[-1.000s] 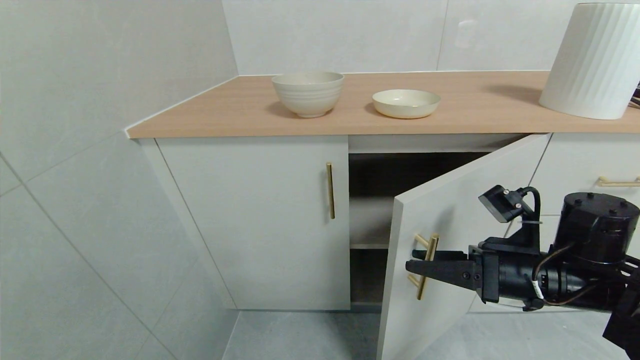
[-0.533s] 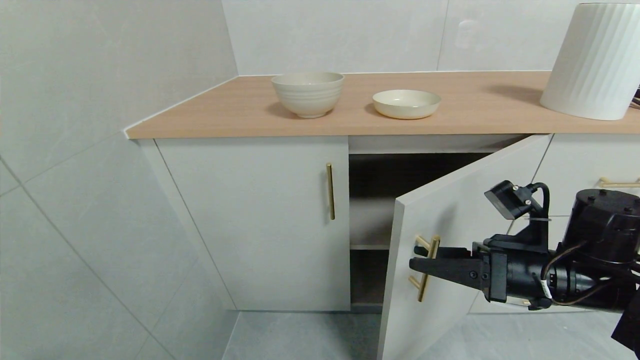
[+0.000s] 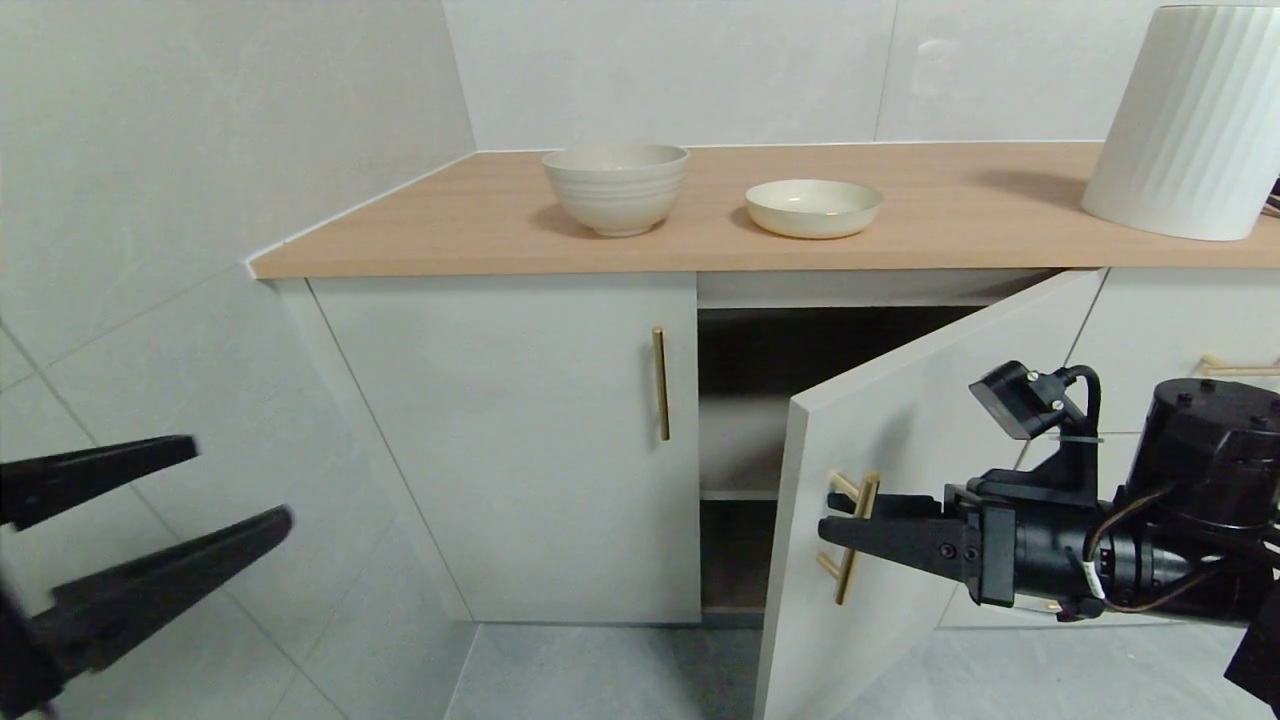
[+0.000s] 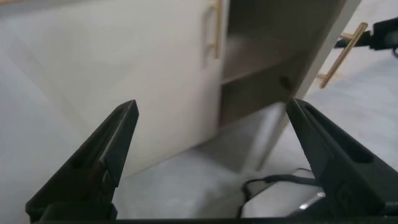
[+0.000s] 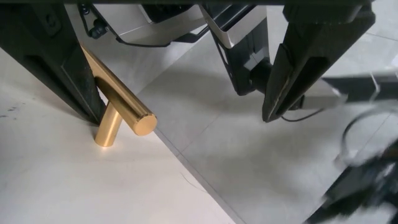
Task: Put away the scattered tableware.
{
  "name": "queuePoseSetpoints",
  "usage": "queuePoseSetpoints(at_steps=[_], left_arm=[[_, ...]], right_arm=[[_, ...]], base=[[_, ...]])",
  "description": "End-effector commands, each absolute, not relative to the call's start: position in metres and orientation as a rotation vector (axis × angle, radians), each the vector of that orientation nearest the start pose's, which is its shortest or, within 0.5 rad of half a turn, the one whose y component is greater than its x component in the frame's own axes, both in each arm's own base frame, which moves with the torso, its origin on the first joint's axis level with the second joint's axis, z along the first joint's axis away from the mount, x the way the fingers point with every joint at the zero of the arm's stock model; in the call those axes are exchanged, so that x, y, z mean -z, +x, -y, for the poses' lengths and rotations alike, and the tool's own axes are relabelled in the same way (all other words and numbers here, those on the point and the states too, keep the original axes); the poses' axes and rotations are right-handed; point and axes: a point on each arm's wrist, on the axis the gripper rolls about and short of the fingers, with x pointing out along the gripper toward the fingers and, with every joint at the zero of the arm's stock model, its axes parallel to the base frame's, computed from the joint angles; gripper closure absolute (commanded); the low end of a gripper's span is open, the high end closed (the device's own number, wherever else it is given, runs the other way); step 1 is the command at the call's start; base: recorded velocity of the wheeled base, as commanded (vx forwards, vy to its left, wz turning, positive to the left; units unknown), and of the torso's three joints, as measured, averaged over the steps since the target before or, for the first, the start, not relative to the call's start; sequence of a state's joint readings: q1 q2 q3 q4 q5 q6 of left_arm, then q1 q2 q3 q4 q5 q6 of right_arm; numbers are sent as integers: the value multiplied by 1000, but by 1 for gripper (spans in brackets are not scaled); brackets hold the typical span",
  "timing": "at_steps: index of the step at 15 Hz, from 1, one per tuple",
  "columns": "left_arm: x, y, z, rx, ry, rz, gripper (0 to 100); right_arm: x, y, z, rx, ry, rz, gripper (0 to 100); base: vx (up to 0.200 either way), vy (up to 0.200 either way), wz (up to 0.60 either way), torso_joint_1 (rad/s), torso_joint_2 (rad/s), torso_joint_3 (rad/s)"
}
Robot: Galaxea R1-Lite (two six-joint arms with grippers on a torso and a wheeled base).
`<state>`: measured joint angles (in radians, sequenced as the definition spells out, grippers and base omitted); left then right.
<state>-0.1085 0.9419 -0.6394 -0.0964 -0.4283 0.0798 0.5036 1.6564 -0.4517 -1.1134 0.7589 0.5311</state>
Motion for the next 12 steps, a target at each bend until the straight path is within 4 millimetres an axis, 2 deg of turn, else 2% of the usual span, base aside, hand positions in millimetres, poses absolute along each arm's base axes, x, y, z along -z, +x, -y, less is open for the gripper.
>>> queuePoseSetpoints(at_steps=[1,3,4,5,7,9,10,12], left_arm=[[-197,205,76,752,-9,-387,0],[-156,217,100,821,-27,-472,0],[-148,218,103,830,-25,-472,0],[-124,222,109,844,-29,-457,0],[-104,229,118,841,-59,-427,0],[-96,232,128,829,-92,-415,0],[-95,231,135,829,-94,-412,100],[-99,237,146,853,-96,-384,100]], right_arm=[[-153,216,-137,-1206,470,-433,0],[-151,215,-136,-1205,471,-442,0],[-151,215,-137,-1204,471,-443,0],[-150,215,-137,-1202,472,-450,0],[-147,215,-137,-1199,473,-461,0],[-145,216,-138,-1199,473,-468,0],[-144,216,-138,-1199,473,-472,0],[-145,216,-137,-1199,472,-467,0]], base=[[0,0,0,0,0,0],[0,0,0,0,0,0],[0,0,0,0,0,0],[0,0,0,0,0,0],[0,0,0,0,0,0],[0,0,0,0,0,0],[0,0,0,0,0,0],[0,0,0,0,0,0]])
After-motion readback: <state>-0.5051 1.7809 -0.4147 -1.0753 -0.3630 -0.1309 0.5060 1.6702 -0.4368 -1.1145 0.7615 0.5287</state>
